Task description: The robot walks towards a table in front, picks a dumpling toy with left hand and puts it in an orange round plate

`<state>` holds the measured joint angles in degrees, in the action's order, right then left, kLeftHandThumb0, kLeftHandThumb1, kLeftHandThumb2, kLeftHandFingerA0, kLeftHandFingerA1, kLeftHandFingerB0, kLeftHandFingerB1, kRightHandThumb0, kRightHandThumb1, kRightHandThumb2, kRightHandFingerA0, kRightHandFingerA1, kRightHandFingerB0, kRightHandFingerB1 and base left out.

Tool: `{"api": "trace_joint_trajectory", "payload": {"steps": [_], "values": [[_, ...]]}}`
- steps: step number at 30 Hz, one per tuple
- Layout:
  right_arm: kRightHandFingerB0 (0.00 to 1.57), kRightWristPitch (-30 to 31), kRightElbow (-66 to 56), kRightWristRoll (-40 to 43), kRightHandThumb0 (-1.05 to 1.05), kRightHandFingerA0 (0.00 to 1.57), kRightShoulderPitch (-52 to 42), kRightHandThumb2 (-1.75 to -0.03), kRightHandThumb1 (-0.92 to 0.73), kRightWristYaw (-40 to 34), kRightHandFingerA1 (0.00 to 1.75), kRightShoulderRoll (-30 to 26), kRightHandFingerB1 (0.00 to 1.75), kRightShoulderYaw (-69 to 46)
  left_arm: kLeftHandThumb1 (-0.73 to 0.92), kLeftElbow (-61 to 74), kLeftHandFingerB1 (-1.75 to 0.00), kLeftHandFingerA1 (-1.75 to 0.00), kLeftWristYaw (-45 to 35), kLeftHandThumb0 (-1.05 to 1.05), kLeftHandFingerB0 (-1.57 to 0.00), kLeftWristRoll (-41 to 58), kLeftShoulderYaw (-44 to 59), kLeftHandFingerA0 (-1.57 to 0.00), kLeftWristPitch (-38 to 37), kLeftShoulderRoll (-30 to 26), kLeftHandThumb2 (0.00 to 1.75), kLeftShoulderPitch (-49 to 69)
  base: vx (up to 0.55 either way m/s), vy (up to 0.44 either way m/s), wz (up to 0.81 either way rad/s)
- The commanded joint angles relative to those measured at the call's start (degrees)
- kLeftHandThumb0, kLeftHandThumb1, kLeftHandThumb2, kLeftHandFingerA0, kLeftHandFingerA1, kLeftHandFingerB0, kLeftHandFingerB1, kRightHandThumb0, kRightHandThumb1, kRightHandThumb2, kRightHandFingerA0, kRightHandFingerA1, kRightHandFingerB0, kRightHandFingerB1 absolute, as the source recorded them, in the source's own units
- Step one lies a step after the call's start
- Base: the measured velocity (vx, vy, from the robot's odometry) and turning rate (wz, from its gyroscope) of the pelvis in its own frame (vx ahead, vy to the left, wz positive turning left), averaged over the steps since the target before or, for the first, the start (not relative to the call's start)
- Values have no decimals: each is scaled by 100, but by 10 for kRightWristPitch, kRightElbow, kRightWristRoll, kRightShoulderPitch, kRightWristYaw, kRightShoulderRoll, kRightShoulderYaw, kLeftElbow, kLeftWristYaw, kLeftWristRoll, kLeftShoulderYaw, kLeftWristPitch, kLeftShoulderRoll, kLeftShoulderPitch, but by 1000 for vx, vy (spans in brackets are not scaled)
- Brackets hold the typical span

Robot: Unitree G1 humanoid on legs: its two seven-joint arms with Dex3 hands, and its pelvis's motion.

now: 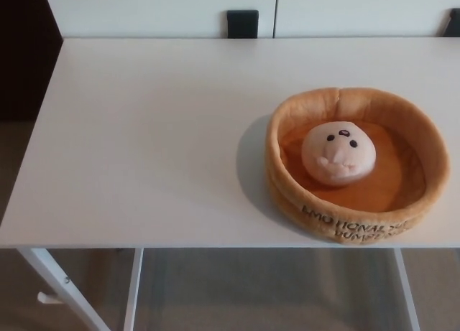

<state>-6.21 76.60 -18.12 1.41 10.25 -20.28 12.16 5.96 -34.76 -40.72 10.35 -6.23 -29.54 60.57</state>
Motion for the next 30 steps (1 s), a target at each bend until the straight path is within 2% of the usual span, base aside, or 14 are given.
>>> {"api": "trace_joint_trajectory", "payload": {"steps": [1, 2, 3, 4, 7, 8, 9, 14, 15, 26, 30], "values": [[44, 16, 8, -5, -46, 56, 2, -81, -48, -17, 61, -2, 53, -3, 65, -191, -51, -55, 89, -23, -65, -67, -95, -61, -16, -38, 58, -134, 0, 0, 0], [50, 18, 10, -10, -40, 63, 8, -59, -62, -18, 50, 1, 41, 1, 61, -324, -36, -58, 93, -25, -33, -62, -115, -54, 9, -17, 58, -250, 0, 0, 0], [50, 19, 10, -12, -40, 63, 10, -59, -62, -18, 50, 2, 41, 3, 61, -384, -36, -58, 97, -25, -33, -58, -126, -54, 18, -9, 58, -302, 0, 0, 0], [49, 20, 11, -14, -41, 61, 13, -59, -63, -19, 49, 3, 40, 6, 59, -477, -33, -62, 129, -25, -27, -37, -121, -56, 2, 6, 57, -358, 0, 0, 0], [49, 19, 11, -15, -41, 61, 11, -59, -63, -20, 49, 7, 40, 8, 59, -533, -33, -62, 149, -25, -27, -25, -124, -56, -11, 7, 57, -387, 0, 0, 0], [51, 18, 9, -9, -40, 61, 11, -58, -62, -17, 49, 7, 41, 3, 66, -614, -43, -61, 176, -35, -65, 10, -94, -64, 21, 36, 60, -430, 0, 0, 0], [50, 17, 8, -8, -41, 60, 12, -59, -63, -15, 51, 8, 41, 2, 60, -643, -47, -52, 190, -34, -77, 12, -93, -66, 28, 45, 58, -443, 0, 0, 0], [50, 17, 7, -7, -41, 60, 17, -59, -63, -13, 51, 11, 41, 2, 60, -694, -47, -52, 213, -34, -77, 14, -101, -66, 25, 50, 58, -470, 0, 0, 0], [52, 20, 8, -5, -40, 64, 19, -58, -60, -14, 52, 11, 42, -1, 81, -698, -35, -45, 220, -43, -42, 15, -104, -54, 15, 57, 65, -468, 0, 0, 0], [50, 18, 8, -5, -40, 61, 13, -59, -64, -5, 53, 9, 42, -1, 78, -767, -36, -45, 244, -41, -44, 21, -130, -54, -36, 52, 64, -486, 0, 0, 0], [52, 20, 11, -7, -42, 66, 14, -59, -61, -16, 53, 9, 41, -2, 78, -792, -37, -44, 253, -41, -47, 28, -146, -56, -43, 52, 64, -502, 0, 0, 0]]}}
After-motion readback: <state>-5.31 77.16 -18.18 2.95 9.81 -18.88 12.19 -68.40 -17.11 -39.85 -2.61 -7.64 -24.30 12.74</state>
